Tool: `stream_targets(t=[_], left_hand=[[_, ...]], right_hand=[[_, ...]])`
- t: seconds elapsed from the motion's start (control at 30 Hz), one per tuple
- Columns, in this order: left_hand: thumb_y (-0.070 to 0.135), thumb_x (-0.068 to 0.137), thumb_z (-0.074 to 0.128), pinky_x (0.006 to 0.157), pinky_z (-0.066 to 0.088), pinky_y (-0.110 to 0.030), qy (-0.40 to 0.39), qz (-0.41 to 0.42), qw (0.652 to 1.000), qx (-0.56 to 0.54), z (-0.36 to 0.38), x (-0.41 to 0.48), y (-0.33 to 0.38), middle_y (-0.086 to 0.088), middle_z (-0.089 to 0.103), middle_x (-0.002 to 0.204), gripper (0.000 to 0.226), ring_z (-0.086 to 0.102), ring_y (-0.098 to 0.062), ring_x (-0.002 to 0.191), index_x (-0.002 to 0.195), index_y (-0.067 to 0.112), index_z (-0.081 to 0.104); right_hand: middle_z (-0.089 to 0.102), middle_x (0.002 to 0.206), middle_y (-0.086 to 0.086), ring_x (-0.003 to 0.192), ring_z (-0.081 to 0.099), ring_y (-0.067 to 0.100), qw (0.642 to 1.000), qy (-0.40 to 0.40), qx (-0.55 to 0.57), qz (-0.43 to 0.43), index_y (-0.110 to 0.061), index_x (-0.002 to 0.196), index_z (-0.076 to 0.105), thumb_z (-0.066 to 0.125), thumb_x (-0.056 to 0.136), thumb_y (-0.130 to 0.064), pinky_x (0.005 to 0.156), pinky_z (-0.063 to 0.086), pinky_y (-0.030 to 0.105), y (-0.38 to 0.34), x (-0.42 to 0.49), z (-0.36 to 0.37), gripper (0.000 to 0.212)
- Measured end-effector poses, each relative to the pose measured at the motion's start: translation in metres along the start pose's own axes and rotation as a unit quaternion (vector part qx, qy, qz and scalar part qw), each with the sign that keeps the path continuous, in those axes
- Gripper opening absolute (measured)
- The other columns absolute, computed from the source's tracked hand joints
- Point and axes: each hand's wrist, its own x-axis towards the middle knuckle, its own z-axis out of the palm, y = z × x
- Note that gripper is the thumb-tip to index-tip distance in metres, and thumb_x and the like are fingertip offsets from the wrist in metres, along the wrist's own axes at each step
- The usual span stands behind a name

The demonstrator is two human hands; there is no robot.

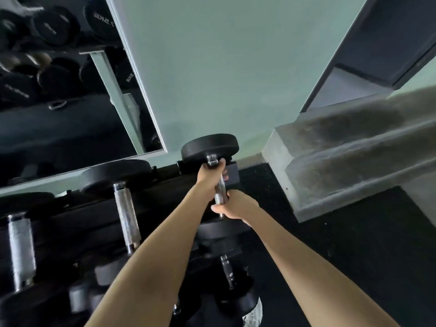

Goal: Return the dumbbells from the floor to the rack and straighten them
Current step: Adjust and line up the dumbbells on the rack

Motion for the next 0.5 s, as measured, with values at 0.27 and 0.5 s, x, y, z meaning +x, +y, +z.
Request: stream_targets(t=[0.27,0.5], left_hand=[[0.022,0.093,0.057,0.061,0.044,-0.026,0.081,-0.008,0.99,-0.117,0.01,-0.004,-0.01,-0.003,0.052,0.067,0.02,0.05,-0.014,0.059,0.076,0.012,0.053],[0.026,0.092,0.057,0.076,0.047,-0.033,0.085,-0.003,0.993,-0.076,0.011,-0.011,-0.004,-0.002,0.055,0.075,0.017,0.053,-0.015,0.067,0.079,0.015,0.053]], right_hand=[[0.069,0.1,0.002,0.079,0.059,0.02,0.999,0.01,-0.013,-0.035,-0.016,0.109,0.063,0.055,0.089,-0.04,0.069,0.046,0.029,0.01,0.013,0.005,0.032],[0.067,0.086,0.0,0.074,0.059,0.019,0.998,0.006,0.014,-0.061,-0.014,0.1,0.068,0.059,0.086,-0.039,0.062,0.042,0.028,0.014,0.009,-0.003,0.03]])
